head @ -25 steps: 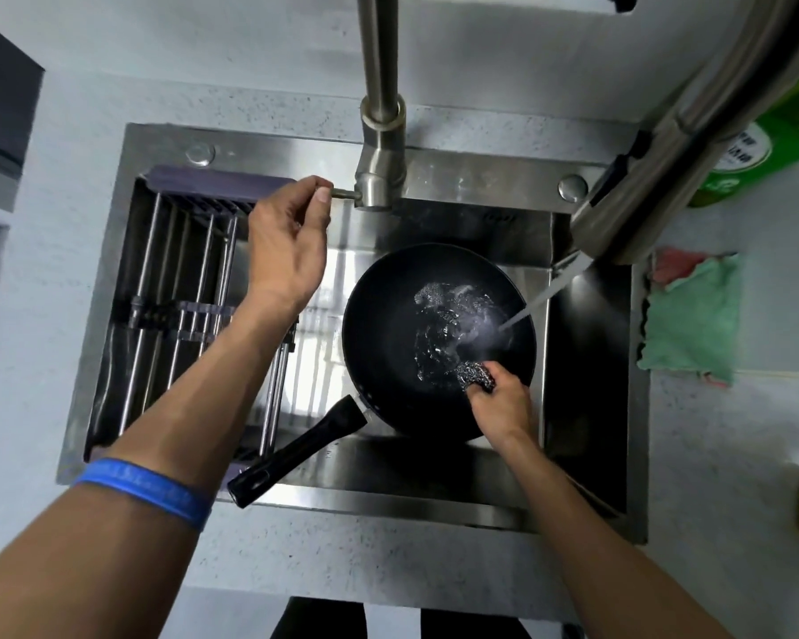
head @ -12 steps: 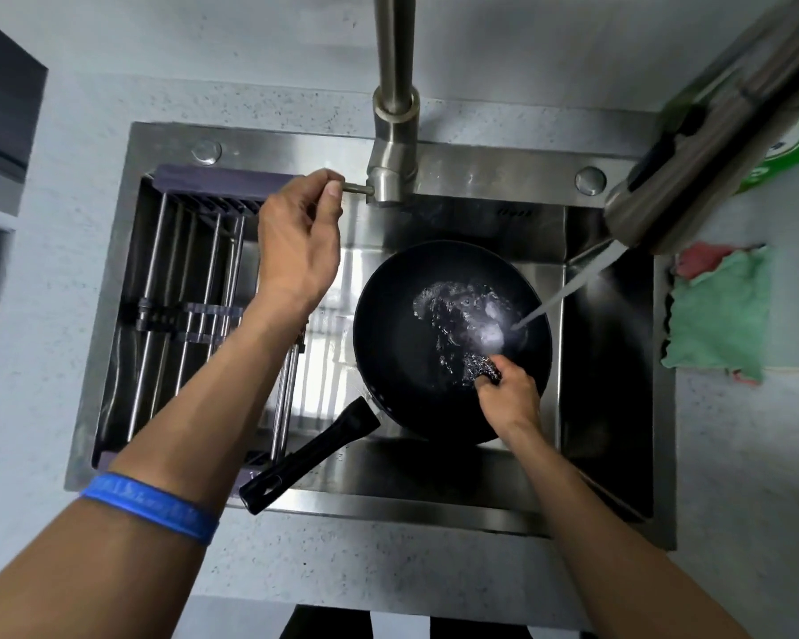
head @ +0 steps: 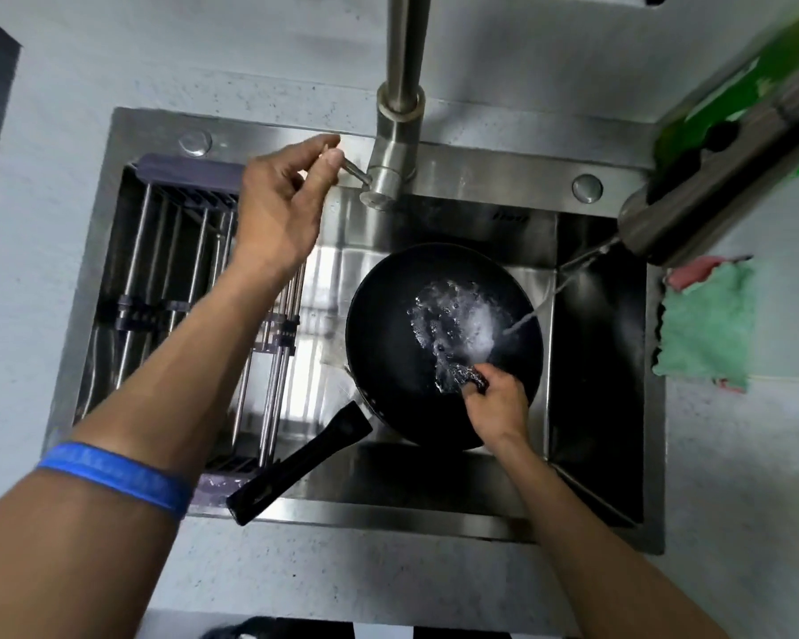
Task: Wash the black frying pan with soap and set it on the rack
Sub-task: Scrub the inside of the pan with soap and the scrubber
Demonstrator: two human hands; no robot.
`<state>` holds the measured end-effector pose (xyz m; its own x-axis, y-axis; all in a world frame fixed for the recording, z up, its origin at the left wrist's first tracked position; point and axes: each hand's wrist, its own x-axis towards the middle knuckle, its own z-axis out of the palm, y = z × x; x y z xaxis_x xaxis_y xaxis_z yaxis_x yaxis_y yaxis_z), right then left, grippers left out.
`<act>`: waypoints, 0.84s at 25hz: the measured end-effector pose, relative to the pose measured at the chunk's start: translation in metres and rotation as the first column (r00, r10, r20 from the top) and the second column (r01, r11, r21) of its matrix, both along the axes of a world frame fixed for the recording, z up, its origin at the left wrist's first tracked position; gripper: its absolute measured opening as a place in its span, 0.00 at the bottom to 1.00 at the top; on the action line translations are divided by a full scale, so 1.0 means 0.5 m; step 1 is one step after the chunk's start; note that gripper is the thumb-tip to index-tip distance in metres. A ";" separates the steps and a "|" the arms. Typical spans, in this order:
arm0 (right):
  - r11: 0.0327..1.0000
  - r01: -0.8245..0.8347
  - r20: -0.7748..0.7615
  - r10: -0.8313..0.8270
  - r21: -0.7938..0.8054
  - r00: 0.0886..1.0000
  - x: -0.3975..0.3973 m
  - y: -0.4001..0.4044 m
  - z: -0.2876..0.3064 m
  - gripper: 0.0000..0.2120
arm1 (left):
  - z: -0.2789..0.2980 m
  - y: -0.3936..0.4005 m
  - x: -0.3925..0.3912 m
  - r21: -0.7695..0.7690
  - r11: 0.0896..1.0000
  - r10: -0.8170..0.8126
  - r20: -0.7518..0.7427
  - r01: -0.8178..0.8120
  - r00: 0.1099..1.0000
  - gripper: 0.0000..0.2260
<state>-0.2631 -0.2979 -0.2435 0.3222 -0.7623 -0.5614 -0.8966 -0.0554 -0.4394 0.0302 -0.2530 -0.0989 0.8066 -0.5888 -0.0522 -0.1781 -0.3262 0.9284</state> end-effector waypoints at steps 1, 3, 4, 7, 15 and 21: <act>0.996 -0.049 -0.007 0.049 -0.081 0.999 0.011 -0.013 -0.006 0.18 | -0.013 0.025 -0.023 0.039 0.999 0.034 -0.001 -0.034 0.999 0.12; 0.954 -0.216 -0.098 0.199 -0.208 0.975 0.034 -0.037 -0.020 0.19 | -0.064 0.114 -0.114 0.270 0.963 0.001 -0.062 0.016 0.998 0.10; 0.932 -0.306 -0.192 0.269 -0.195 0.944 0.049 -0.034 -0.032 0.20 | -0.091 0.160 -0.169 0.458 0.879 -0.089 -0.124 0.137 0.988 0.10; 0.917 -0.392 -0.160 0.400 0.078 0.903 0.111 0.060 -0.066 0.31 | -0.150 0.246 -0.299 0.859 0.223 -0.484 -0.312 0.461 0.817 0.24; 0.849 -0.460 -0.077 0.493 0.258 0.866 0.049 0.011 -0.066 0.35 | -0.181 0.233 -0.294 0.926 0.196 -0.550 -0.168 0.322 0.818 0.11; 0.926 -0.364 -0.083 0.372 0.099 0.924 0.081 -0.061 -0.105 0.33 | -0.194 0.235 -0.294 0.915 0.238 -0.508 -0.169 0.327 0.844 0.12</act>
<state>-0.2224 -0.3285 -0.2959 0.5114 -0.5513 -0.6591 -0.8587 -0.3580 -0.3668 -0.1168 -0.1357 -0.1959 0.5108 -0.5069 -0.6944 -0.6512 -0.7554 0.0725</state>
